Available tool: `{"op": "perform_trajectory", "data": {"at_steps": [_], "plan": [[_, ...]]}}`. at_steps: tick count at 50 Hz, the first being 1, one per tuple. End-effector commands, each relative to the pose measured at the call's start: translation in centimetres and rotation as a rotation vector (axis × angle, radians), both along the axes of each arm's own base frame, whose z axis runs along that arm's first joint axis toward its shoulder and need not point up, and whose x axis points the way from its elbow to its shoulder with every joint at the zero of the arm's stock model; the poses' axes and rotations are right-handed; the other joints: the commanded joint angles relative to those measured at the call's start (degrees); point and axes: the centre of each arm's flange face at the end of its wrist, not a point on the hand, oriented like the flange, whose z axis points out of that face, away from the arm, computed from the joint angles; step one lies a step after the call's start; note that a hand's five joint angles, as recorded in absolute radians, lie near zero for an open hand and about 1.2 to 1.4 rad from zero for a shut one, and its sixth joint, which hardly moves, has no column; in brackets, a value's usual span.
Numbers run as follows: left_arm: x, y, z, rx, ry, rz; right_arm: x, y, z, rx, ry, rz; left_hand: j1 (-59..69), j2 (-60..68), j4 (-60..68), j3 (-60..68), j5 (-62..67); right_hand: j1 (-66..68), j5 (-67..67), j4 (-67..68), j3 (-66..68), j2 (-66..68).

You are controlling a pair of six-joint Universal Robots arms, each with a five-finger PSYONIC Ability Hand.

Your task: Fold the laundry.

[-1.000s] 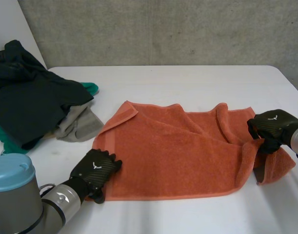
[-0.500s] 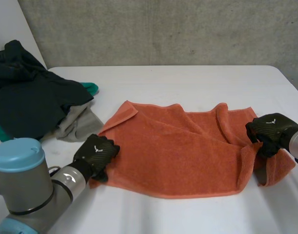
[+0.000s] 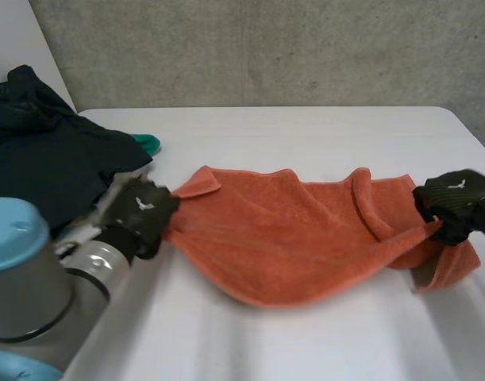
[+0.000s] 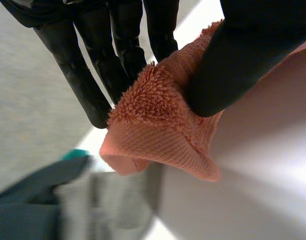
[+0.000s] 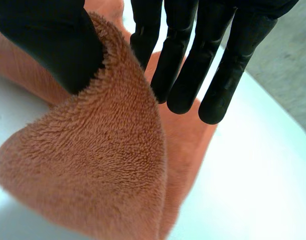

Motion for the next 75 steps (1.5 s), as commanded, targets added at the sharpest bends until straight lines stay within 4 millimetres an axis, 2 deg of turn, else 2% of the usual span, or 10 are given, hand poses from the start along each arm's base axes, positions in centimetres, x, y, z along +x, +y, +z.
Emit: {"op": "perform_trajectory", "data": {"at_steps": [1,6,14,18,23,30,41,53,61,75], "plan": [[2.8,2.9,4.6,0.021,-0.015,0.091,-0.7,3.9,3.9,0.007,0.144,0.069,14.1,11.6,11.5,12.0,14.3,22.9,12.8,11.9,12.1,12.4],[2.8,3.3,2.5,0.139,-0.067,0.080,-1.0,4.6,2.4,0.090,0.225,0.130,14.1,11.6,11.5,12.0,14.3,22.9,12.8,11.9,12.1,12.4],[-0.4,-5.0,1.4,-0.018,-0.027,0.099,-1.6,-3.3,-0.2,0.027,0.205,0.021,14.1,11.6,11.5,12.0,14.3,22.9,12.8,11.9,12.1,12.4],[-2.7,-10.2,7.2,-0.262,0.067,0.119,-0.1,-7.0,5.3,-0.247,0.151,-0.047,14.1,11.6,11.5,12.0,14.3,22.9,12.8,11.9,12.1,12.4],[-3.4,-14.0,19.1,-0.648,0.263,0.179,2.4,-9.4,14.3,-0.704,0.036,-0.060,14.1,11.6,11.5,12.0,14.3,22.9,12.8,11.9,12.1,12.4],[-3.6,-13.7,24.7,-0.835,0.380,0.193,2.6,-8.8,20.7,-1.036,-0.029,-0.056,14.1,11.6,11.5,12.0,14.3,22.9,12.8,11.9,12.1,12.4],[-2.5,-11.9,16.1,-0.565,0.278,0.180,3.3,-7.6,13.5,-0.720,-0.006,0.064,14.1,11.6,11.5,12.0,14.3,22.9,12.8,11.9,12.1,12.4],[-1.9,-9.1,2.0,-0.202,0.147,0.130,3.7,-3.7,-2.2,-0.165,-0.023,0.158,14.1,11.6,11.5,12.0,14.3,22.9,12.8,11.9,12.1,12.4],[-0.8,-9.8,0.9,-0.174,0.136,0.161,1.6,-4.7,-5.2,-0.050,-0.152,0.028,14.1,11.6,11.5,12.0,14.3,21.6,11.6,10.6,10.8,11.1],[0.8,-9.9,2.4,-0.199,0.147,0.198,-2.2,-5.1,-6.0,0.128,-0.450,-0.268,14.1,11.6,11.5,12.0,14.3,-19.1,-29.2,-30.1,-29.9,-29.6]]}}
